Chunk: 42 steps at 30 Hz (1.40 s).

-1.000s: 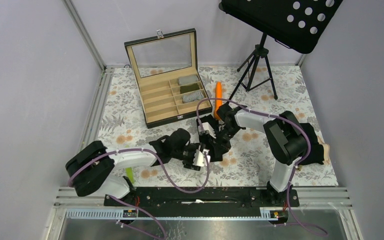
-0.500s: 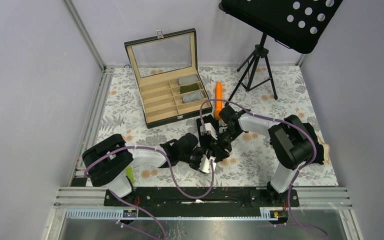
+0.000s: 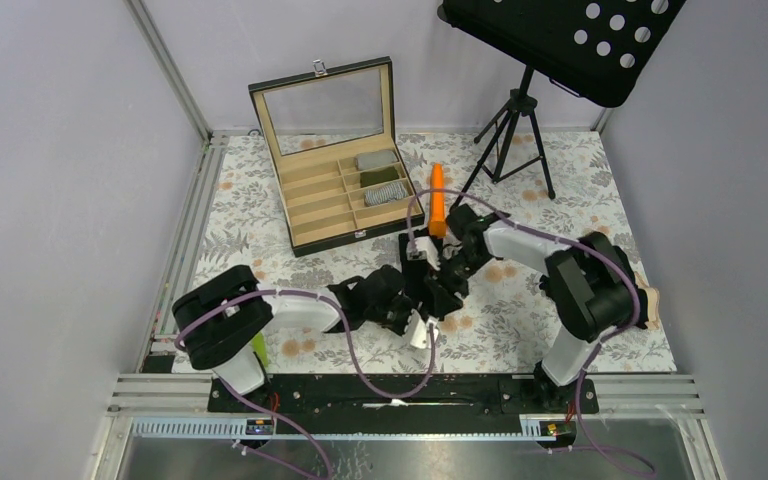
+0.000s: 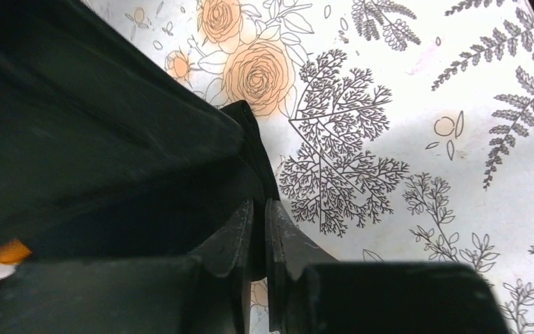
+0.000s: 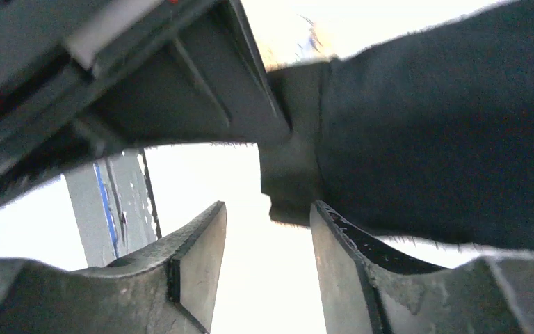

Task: Roll the underwear
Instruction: Roll the underwear to the center of the board.

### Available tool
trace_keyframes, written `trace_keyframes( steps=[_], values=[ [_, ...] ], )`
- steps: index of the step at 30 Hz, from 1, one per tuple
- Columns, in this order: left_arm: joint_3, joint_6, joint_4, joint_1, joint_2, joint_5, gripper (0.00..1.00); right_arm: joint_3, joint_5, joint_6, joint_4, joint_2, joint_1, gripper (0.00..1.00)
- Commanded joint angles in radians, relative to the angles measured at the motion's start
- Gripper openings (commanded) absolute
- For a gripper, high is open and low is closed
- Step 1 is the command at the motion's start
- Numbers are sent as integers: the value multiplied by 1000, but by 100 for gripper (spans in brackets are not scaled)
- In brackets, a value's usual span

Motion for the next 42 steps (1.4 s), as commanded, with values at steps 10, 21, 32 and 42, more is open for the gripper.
trace_keyframes(
  steps=[10,21,32,42],
  values=[
    [197,-562,-239,186,69,384,0,-402,343,229,350,-878,-156,88],
    [314,-1017,-106,303,272,678,0,-502,325,-91,376,-866,43,79],
    [374,-1044,-159,390,355,731,0,-594,388,-124,727,-715,247,88],
    [398,-1094,-126,408,395,769,0,-619,394,-210,856,-577,274,81]
  ],
)
